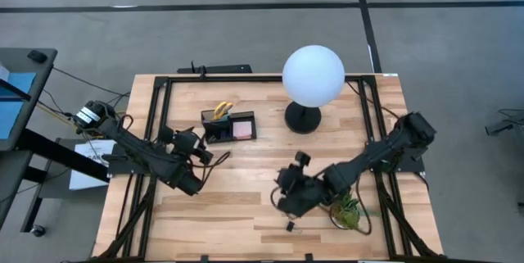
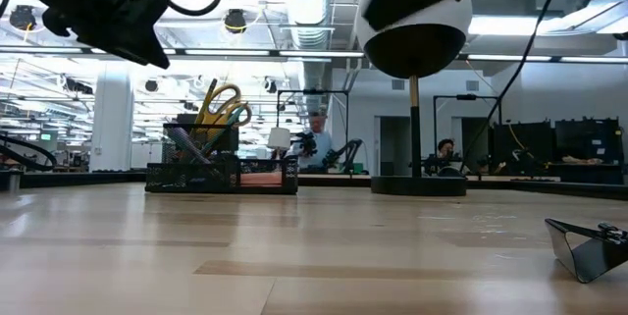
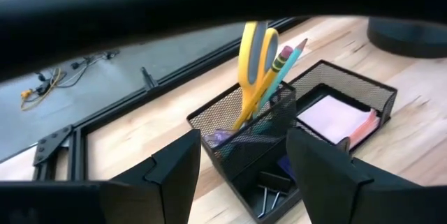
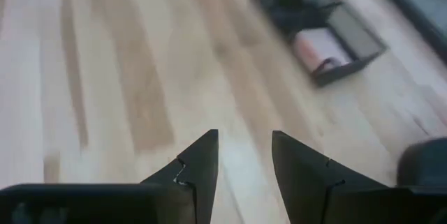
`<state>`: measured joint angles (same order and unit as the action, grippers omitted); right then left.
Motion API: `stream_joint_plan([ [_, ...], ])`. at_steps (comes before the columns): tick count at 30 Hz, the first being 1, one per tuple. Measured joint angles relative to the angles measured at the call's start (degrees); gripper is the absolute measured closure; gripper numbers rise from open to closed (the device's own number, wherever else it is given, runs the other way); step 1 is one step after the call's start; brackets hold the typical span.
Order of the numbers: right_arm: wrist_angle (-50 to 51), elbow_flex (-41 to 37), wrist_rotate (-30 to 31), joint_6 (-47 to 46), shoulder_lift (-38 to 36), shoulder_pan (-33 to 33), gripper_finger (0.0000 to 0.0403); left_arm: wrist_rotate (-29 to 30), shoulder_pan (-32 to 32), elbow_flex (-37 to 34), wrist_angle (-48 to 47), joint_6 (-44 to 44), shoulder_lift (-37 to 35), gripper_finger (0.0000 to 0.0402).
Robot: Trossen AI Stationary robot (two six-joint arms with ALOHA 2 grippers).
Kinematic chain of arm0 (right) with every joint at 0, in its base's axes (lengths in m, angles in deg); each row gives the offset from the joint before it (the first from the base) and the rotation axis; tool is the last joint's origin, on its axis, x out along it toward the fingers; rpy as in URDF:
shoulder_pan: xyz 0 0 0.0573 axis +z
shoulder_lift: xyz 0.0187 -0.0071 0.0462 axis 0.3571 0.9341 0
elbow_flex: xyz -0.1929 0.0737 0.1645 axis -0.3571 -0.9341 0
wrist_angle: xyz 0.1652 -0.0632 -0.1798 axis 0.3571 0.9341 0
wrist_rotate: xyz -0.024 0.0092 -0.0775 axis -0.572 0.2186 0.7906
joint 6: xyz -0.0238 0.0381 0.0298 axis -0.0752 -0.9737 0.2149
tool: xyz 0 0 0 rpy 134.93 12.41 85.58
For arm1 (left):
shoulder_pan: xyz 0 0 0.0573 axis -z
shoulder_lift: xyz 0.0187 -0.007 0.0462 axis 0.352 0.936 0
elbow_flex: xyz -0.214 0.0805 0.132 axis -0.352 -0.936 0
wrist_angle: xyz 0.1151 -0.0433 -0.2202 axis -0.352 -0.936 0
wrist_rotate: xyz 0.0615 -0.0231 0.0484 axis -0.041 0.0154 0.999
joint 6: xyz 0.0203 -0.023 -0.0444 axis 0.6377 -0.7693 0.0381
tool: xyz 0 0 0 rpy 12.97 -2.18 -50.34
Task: Pick and place office supplies into organizer
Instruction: Put the black binder clip into the black desk organizer
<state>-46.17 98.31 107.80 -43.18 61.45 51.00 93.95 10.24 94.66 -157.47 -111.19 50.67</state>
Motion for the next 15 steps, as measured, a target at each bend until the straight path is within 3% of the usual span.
stream_joint_plan([
  [4, 0.4, -0.1, -4.7, 3.9, 4.4, 2.2, 0.0276, 0.1, 0.0, 0.0, 0.7, 0.1, 0.0, 0.0194],
  [9, -6.6, 0.2, -7.7, 3.9, 10.2, 2.8, 0.0276, -1.0, 0.0, 0.0, 0.8, 0.4, 0.0, 0.0194],
  [12, -5.8, 2.4, -18.6, 3.8, 12.6, 1.4, 0.0276, -2.5, 0.0, 0.0, 0.8, 0.5, 0.0, 0.0194],
  [15, -2.8, 4.9, -29.5, -3.1, 13.8, -0.3, 0.0276, -3.8, 0.0, 0.0, 0.9, 0.6, 0.0, 0.0194],
])
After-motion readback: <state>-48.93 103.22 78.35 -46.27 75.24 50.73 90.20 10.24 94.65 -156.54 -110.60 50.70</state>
